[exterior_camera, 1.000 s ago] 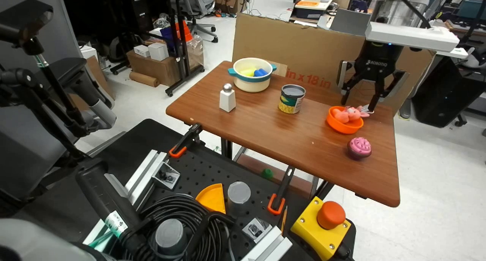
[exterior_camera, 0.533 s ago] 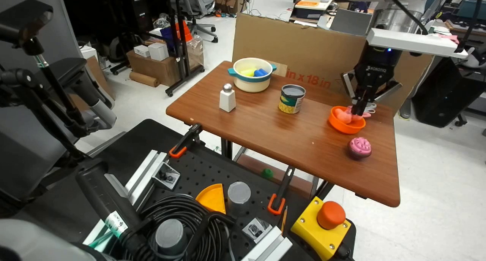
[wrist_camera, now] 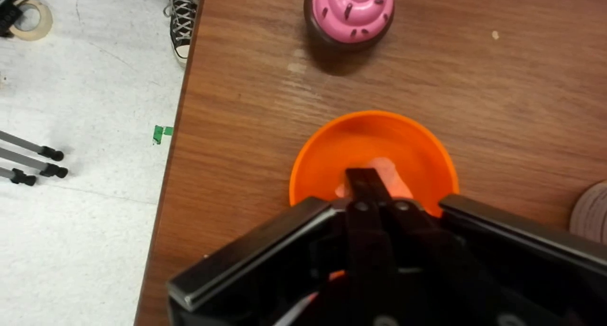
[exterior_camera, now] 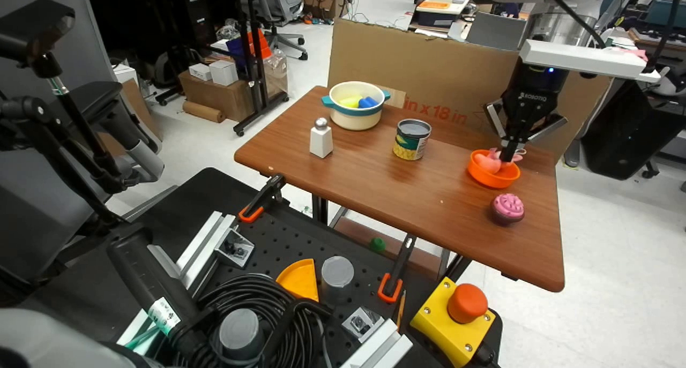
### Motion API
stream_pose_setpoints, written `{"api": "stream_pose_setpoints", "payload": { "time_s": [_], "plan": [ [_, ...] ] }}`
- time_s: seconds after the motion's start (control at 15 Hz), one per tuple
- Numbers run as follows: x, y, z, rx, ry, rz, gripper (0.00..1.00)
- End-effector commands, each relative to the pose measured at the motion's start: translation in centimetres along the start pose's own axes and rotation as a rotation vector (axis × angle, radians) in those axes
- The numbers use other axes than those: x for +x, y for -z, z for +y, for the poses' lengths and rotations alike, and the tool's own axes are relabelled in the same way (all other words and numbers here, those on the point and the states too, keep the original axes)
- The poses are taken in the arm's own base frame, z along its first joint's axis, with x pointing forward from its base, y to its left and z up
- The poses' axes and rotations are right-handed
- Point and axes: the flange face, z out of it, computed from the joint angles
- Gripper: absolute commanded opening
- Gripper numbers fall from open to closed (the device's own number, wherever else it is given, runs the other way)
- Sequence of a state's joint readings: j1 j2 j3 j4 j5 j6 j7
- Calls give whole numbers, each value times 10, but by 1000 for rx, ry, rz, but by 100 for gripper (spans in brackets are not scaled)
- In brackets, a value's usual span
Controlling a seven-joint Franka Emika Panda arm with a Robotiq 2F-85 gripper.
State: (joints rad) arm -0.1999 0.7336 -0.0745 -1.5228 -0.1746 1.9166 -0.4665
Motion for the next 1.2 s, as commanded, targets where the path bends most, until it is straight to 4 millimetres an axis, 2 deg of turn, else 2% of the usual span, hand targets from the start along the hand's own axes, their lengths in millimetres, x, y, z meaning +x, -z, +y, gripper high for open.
{"api": "stream_pose_setpoints", "payload": {
  "time_s": [0.0, 0.67, 0.73, 0.8, 1.13],
  "plan": [
    [1, 9, -1, -14, 8, -7, 0],
    [7, 30, -24, -107, 24, -8, 0],
    [7, 30, -25, -109, 29, -10, 26],
    [7, 31, -25, -108, 31, -11, 27],
    [7, 29, -26, -115, 31, -13, 63]
  ]
}}
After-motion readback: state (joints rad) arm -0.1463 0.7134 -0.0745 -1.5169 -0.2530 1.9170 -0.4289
